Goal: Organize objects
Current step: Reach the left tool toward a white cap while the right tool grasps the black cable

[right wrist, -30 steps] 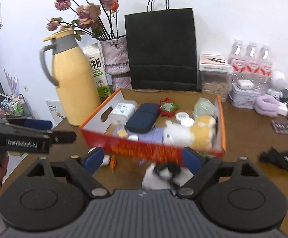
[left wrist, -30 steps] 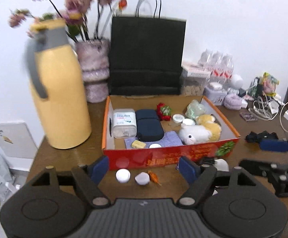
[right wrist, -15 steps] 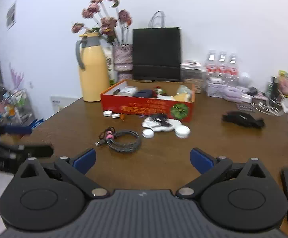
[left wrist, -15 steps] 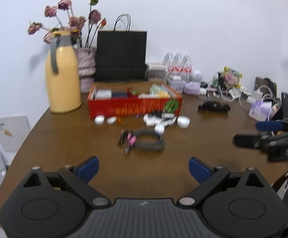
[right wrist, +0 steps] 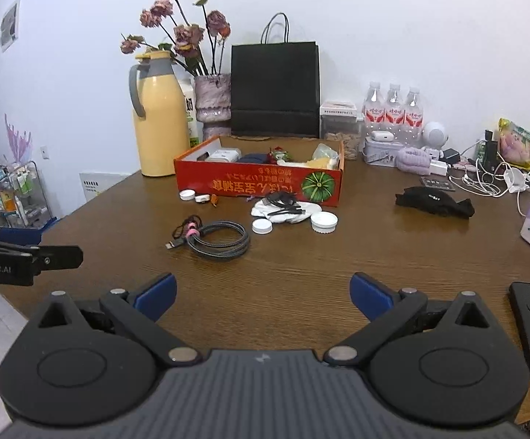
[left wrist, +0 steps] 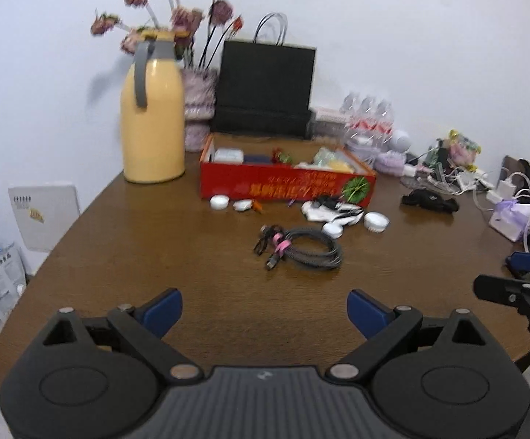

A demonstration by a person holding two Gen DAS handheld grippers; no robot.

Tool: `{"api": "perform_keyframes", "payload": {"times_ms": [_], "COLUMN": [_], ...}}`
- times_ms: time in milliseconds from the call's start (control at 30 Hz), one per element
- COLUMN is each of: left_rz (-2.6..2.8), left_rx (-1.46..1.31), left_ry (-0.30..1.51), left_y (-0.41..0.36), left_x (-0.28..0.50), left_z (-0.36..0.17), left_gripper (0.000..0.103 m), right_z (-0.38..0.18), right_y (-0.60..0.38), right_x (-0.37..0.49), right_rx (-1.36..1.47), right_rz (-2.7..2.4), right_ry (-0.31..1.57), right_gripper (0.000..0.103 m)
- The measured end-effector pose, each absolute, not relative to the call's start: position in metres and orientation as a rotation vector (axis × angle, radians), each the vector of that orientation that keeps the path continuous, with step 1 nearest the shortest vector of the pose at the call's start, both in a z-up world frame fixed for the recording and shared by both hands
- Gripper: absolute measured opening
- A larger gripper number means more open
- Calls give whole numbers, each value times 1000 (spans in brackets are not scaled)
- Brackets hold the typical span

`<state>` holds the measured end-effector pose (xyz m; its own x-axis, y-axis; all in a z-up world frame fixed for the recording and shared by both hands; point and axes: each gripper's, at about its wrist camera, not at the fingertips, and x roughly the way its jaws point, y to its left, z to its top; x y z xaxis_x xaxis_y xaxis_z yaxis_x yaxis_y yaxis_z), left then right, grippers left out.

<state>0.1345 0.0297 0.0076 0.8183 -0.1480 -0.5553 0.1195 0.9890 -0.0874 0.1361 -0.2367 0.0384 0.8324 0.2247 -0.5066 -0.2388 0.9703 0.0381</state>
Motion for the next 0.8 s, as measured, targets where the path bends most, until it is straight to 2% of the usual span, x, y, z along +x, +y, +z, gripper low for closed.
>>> {"api": "perform_keyframes", "payload": {"times_ms": [200, 333, 367, 467, 500, 600, 767, 800], "left_rz": [-87, -93, -94, -107, -100, -90, -88, -77], "left_rx": [-86, -56, -45, -43, -52, -39, -33, -46], "left_ry": [601, 564, 554, 554, 576, 605, 639, 650], "left_y": [47, 54, 55, 61, 63, 64, 67, 69], "left_x": [188, 238, 252, 301, 319, 363, 411, 419], "left_z": [2, 2, 1, -8, -14, -29, -50, -54], "left_gripper": [91, 88, 85, 83, 79, 70, 66, 59], "right_z": [35, 33, 32, 26, 22, 11, -13, -20], "right_y": [-240, -241, -242, -240, -238, -233, -224, -222], "right_x": [177, 222, 235, 277, 293, 328, 378, 385], "right_rx": [-15, -12, -4, 15, 14, 22, 25, 16], "right_rz": [223, 210, 211, 213, 210, 224, 243, 243], "right_ry": [515, 502, 503, 516, 526, 552, 614, 615], "right_gripper": [102, 91, 88, 84, 83, 76, 56, 53]}}
